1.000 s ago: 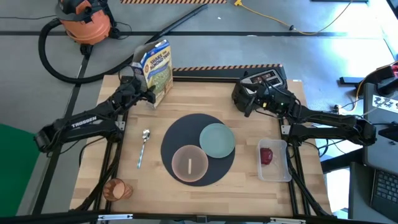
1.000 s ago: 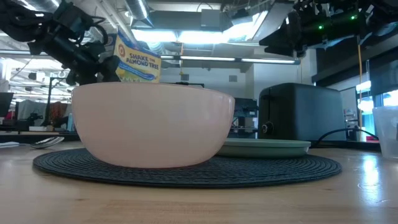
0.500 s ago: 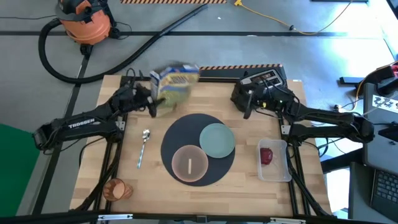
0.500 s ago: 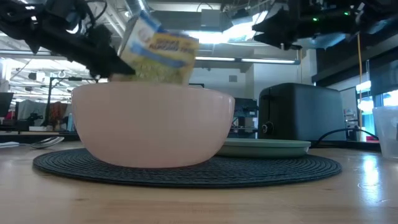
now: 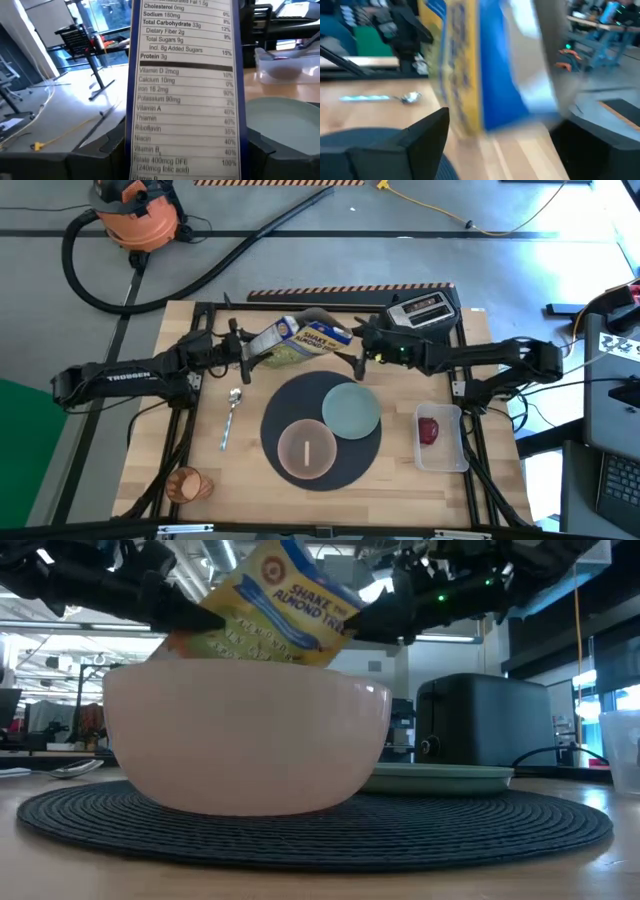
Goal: Arrange a breakfast setting
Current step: Pour the cereal from the yellow cereal box into the pink bowl
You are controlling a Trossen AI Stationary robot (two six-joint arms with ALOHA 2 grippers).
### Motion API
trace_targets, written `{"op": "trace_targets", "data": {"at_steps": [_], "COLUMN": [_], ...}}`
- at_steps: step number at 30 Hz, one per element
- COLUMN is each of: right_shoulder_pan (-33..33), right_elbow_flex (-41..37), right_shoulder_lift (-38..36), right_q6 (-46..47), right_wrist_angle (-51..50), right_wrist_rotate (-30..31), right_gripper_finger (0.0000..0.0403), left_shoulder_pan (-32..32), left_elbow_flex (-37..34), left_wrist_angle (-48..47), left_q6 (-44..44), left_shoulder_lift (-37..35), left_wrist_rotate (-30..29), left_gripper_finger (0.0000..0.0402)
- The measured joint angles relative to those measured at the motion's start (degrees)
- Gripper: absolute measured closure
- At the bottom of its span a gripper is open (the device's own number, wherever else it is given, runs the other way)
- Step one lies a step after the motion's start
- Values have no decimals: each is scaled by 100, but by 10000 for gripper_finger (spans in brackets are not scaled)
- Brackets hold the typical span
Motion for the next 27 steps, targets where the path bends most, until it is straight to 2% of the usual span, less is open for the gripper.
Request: {"op": "trace_targets", "data": {"at_steps": [3,7,12,15,22,27], "right_shoulder_pan": [0,2,0,2,2,7], "right_elbow_flex": [9,9,7,7,7,205], "right_shoulder_lift": [272,712,1081,1184,1202,1203], "right_q6": [112,250,373,372,351,189], "right_wrist_angle": [335,700,1155,1420,2302,2427], "right_wrist_rotate": [-183,-121,-93,-142,-1033,-1706], "right_gripper_finger": [58,40,36,36,36,36], "left_shoulder_pan": [4,4,7,9,2,4], "left_elbow_flex": [0,0,0,0,11,13], "left_wrist_angle": [5,51,491,949,1871,1933], "left_q6": [27,-8,-26,-24,-217,-216], "left_shoulder_lift": [-2,-2,-2,-61,-90,-20], "left_wrist_rotate": [-68,-68,20,320,1205,1172], "left_gripper_finger": [169,169,169,169,169,169]}}
